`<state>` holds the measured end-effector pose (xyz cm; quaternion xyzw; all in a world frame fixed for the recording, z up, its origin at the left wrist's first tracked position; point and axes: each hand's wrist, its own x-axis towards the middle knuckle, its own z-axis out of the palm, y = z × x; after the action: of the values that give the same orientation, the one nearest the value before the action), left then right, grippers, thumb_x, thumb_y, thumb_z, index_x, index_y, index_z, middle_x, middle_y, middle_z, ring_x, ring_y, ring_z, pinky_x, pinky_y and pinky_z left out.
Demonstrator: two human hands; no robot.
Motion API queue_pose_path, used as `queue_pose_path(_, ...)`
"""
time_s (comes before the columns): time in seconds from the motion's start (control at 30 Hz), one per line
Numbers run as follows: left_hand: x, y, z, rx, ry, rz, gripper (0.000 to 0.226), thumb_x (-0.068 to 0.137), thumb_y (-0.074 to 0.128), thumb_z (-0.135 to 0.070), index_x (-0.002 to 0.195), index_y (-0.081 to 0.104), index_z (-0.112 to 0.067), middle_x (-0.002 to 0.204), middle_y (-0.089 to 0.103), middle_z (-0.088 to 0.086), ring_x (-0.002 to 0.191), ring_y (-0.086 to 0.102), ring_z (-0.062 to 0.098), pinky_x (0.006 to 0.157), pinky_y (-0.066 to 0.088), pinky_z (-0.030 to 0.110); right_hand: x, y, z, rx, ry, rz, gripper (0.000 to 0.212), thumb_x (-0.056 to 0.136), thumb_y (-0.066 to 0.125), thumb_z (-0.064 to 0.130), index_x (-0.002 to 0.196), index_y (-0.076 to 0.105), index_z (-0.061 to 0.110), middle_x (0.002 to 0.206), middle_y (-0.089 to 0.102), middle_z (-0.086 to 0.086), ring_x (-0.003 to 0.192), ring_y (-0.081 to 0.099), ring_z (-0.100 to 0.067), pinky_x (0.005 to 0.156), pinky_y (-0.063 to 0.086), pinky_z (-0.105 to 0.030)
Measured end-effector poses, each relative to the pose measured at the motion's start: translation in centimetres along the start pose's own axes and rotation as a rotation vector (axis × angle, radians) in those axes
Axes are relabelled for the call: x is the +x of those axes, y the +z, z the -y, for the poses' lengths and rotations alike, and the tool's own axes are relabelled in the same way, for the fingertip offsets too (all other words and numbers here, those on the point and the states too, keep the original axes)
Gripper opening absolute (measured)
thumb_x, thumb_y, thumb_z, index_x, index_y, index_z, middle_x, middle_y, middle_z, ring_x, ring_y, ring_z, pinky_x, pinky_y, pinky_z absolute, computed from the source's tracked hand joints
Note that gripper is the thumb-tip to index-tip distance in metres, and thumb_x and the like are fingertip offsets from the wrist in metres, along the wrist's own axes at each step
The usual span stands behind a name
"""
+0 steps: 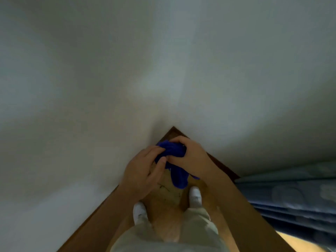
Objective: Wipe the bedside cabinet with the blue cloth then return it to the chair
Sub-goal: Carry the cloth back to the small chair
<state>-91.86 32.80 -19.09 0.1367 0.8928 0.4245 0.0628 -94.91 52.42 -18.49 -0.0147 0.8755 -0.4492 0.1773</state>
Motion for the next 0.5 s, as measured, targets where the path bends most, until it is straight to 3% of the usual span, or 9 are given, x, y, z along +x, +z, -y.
queue_pose_path(0.2, 0.8, -0.1, 2.8, 0.007, 0.157, 0.223, 0.051, 0.101, 0.035, -0.049, 0.129, 0.061, -0.014, 0.122, 0.064, -0.003, 0.107, 0.059, 0.008, 0.093, 0.047, 0.021, -2.6, 2.9, -1.0, 0.03, 0.185, -0.154, 0.05, 0.083, 0.08, 0.039, 0.128, 0.059, 0.029, 0.116, 0.067, 0.01, 0.101, 0.066, -0.011, 0.086, 0.058, -0.034)
queue_pose_path(0.5, -1.7, 2.0, 6.2, -0.076, 0.087, 0.364, 0.043, 0.1, 0.038, -0.049, 0.128, 0.059, -0.024, 0.119, 0.062, -0.009, 0.104, 0.061, 0.006, 0.089, 0.053, 0.034, -5.1, 7.8, -4.0, 0.087, 0.31, -0.183, 0.045, 0.084, 0.08, 0.036, 0.124, 0.061, 0.029, 0.111, 0.067, 0.012, 0.097, 0.065, -0.008, 0.086, 0.058, -0.033)
